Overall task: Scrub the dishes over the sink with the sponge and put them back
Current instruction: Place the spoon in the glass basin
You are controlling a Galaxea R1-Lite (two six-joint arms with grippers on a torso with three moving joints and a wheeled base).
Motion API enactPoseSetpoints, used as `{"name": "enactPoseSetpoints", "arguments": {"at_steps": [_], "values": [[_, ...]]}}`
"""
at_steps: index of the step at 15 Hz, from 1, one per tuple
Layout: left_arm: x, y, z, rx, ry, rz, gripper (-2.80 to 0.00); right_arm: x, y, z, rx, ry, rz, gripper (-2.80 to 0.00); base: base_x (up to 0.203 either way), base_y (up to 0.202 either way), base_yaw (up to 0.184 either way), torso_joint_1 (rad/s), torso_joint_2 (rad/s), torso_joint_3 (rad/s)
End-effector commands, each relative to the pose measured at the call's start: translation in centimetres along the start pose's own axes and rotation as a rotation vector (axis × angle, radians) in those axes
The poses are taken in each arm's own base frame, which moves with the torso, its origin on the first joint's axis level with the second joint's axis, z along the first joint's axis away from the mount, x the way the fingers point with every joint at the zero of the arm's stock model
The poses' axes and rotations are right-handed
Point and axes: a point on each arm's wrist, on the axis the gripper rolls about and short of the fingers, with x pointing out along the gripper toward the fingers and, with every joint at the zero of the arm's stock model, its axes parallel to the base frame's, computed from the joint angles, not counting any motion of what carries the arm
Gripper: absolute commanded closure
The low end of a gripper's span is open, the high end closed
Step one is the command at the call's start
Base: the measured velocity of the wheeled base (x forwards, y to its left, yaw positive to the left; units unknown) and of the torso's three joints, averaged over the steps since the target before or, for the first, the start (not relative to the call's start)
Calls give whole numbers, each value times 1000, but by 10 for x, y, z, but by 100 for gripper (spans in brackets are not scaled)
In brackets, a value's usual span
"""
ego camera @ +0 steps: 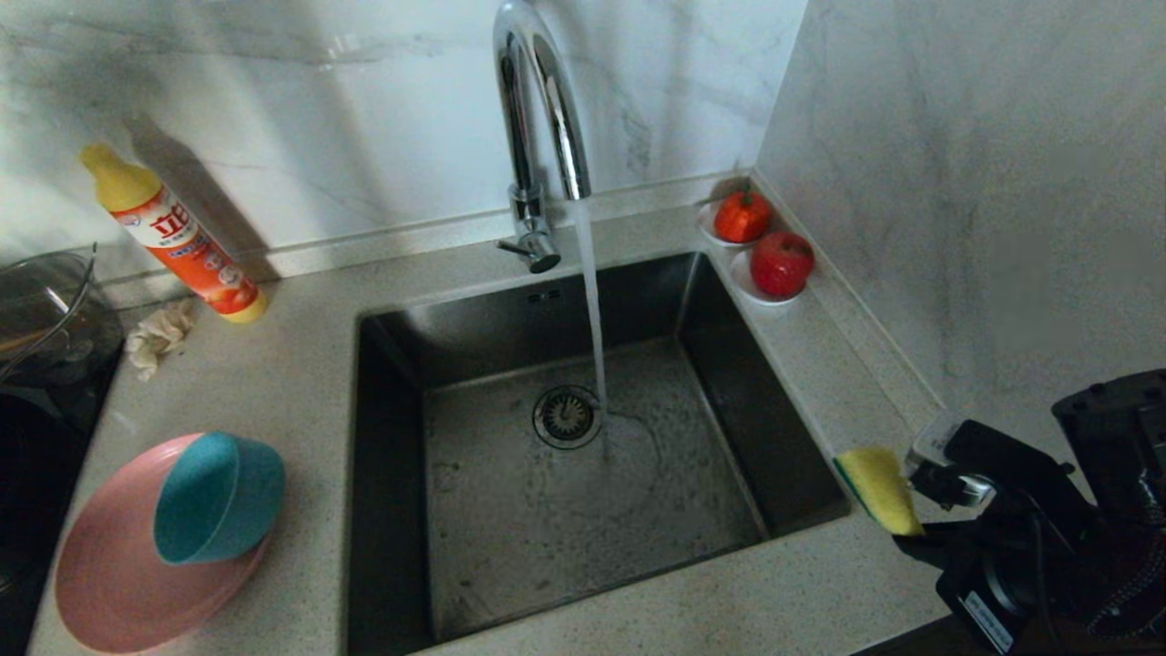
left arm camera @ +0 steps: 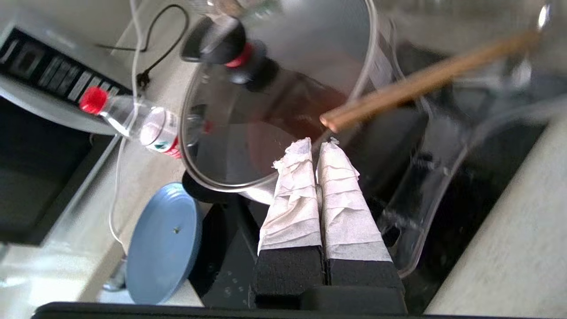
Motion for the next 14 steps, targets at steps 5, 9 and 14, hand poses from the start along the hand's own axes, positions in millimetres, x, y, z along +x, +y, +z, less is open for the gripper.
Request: {"name": "enactPoseSetpoints", "arguments": {"at_steps": [5, 9, 14], "values": [[13, -3, -6, 99, 28, 6, 0, 1, 0, -1, -1, 7, 1, 0, 0, 0, 0, 0, 0, 0], [22, -9, -7, 95, 16, -39, 0, 3, 1, -1, -2, 2, 0, 0, 0, 0, 0, 0, 0, 0], [27, -15, -25, 188, 75, -60, 0, 5, 1, -2, -2, 8, 2, 0, 0, 0, 0, 0, 0, 0]]}}
